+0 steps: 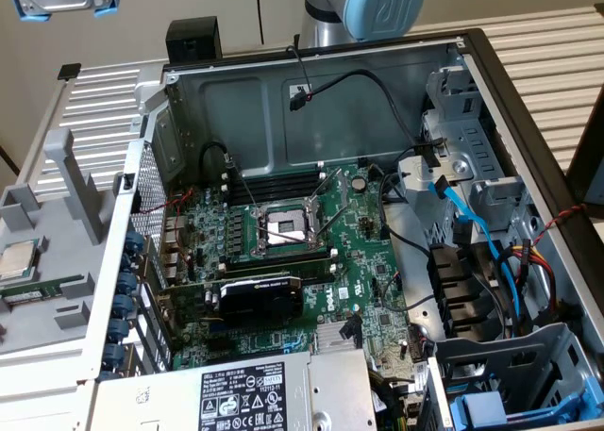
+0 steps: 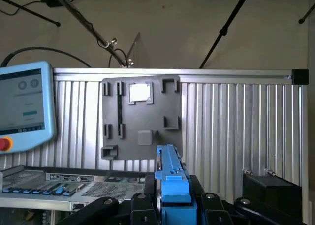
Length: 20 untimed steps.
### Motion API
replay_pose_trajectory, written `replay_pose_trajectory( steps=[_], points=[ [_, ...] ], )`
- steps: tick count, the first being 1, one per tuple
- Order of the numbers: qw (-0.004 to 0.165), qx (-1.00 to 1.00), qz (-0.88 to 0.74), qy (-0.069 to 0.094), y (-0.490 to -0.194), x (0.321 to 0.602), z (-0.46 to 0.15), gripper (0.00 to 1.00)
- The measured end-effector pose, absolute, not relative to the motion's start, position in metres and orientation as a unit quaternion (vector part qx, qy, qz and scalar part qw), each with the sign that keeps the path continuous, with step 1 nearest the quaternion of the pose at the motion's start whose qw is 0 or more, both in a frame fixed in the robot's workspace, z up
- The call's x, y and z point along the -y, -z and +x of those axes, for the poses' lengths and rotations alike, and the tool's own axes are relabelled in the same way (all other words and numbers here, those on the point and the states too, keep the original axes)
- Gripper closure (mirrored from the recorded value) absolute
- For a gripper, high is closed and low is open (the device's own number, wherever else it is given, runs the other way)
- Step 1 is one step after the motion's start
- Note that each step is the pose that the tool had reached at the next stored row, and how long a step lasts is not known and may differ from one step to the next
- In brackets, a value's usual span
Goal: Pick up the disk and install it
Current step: 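Pick up the disk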
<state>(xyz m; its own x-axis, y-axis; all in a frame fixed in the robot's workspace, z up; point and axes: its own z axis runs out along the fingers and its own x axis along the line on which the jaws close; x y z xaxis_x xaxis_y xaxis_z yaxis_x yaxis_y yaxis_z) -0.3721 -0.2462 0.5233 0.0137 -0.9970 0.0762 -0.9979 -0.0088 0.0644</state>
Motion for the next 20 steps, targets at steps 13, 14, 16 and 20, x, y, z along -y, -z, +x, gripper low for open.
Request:
replay_pose_trajectory(
  steps=[13, 14, 16, 20],
  points=[
    [0.047, 0.702, 0.71, -0.002, -0.528, 0.278, -0.354, 0.63],
    [0.047, 0.702, 0.71, -0.002, -0.528, 0.279, -0.352, 0.63],
    [0.047, 0.702, 0.71, -0.002, -0.528, 0.281, -0.346, 0.63],
    [0.047, 0.702, 0.71, -0.002, -0.528, 0.284, -0.33, 0.63]
  ],
)
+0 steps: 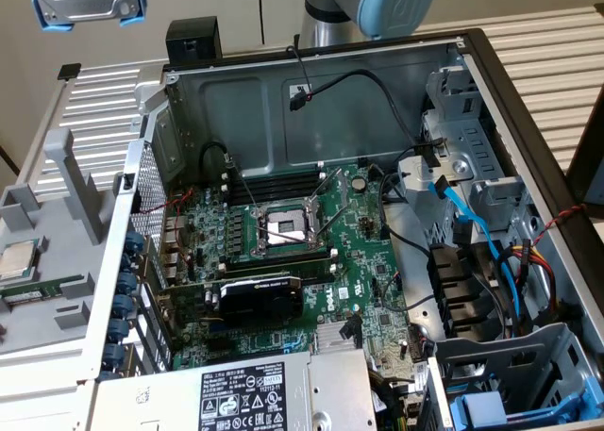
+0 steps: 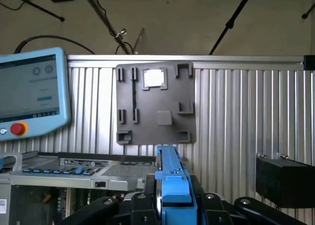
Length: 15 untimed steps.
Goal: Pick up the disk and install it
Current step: 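Pick up the disk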
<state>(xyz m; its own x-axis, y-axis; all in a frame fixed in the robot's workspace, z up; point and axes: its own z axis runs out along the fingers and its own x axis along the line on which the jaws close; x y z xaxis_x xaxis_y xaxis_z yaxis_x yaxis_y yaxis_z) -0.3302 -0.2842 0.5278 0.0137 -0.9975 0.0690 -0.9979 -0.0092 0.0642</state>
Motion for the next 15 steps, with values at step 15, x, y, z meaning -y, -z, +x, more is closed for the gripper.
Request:
replay_pose_trajectory(
  steps=[15],
  points=[
    [0.048, 0.702, 0.71, -0.001, -0.528, 0.301, -0.265, 0.63]
  ],
)
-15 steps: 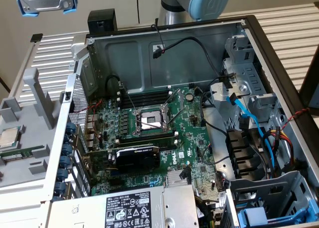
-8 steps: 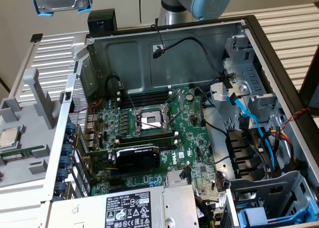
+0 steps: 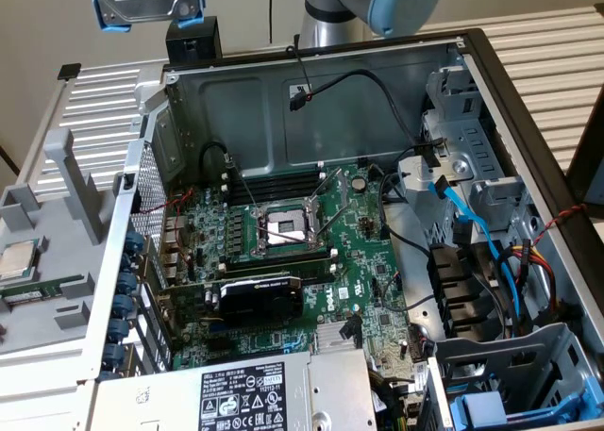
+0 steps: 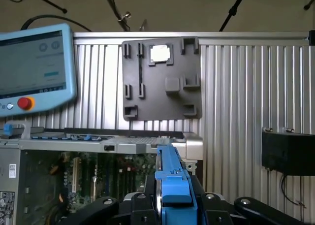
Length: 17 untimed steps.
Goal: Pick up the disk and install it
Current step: 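Pick up the disk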
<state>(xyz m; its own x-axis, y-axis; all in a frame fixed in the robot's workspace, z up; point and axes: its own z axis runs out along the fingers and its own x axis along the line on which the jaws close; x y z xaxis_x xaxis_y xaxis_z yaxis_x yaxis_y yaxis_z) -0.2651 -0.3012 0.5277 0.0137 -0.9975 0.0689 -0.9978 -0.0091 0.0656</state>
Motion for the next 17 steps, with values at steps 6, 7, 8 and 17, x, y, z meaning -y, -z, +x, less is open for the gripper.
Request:
replay_pose_trajectory(
  steps=[6, 7, 8, 17],
  points=[
    [0.048, 0.702, 0.71, -0.001, -0.528, 0.317, -0.244, 0.63],
    [0.048, 0.702, 0.71, -0.001, -0.528, 0.32, -0.241, 0.63],
    [0.048, 0.702, 0.71, -0.001, -0.528, 0.322, -0.237, 0.63],
    [0.048, 0.702, 0.71, -0.001, -0.529, 0.341, -0.202, 0.63]
  ],
)
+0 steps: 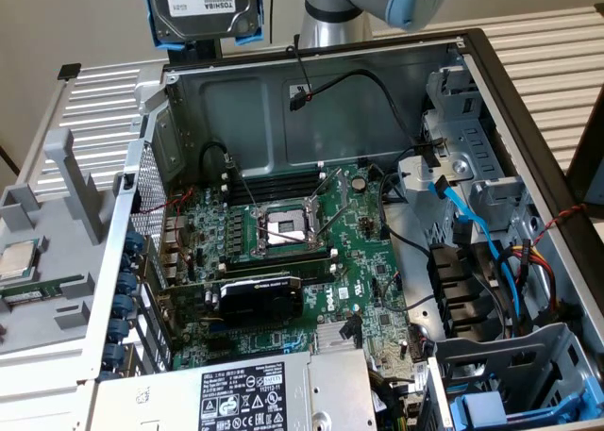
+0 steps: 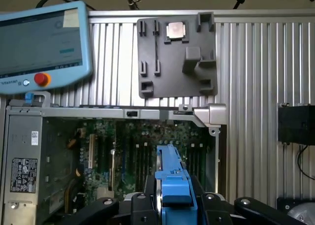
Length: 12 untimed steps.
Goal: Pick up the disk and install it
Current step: 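Pick up the disk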
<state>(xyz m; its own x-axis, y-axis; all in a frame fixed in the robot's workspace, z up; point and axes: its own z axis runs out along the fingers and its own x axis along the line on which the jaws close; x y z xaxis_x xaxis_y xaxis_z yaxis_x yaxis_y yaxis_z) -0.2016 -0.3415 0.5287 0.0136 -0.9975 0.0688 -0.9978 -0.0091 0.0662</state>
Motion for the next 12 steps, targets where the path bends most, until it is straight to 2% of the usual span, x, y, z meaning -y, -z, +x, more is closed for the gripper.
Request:
replay_pose_trajectory(
  steps=[12],
  points=[
    [0.048, 0.702, 0.71, -0.001, -0.53, 0.367, -0.156, 0.63]
  ],
)
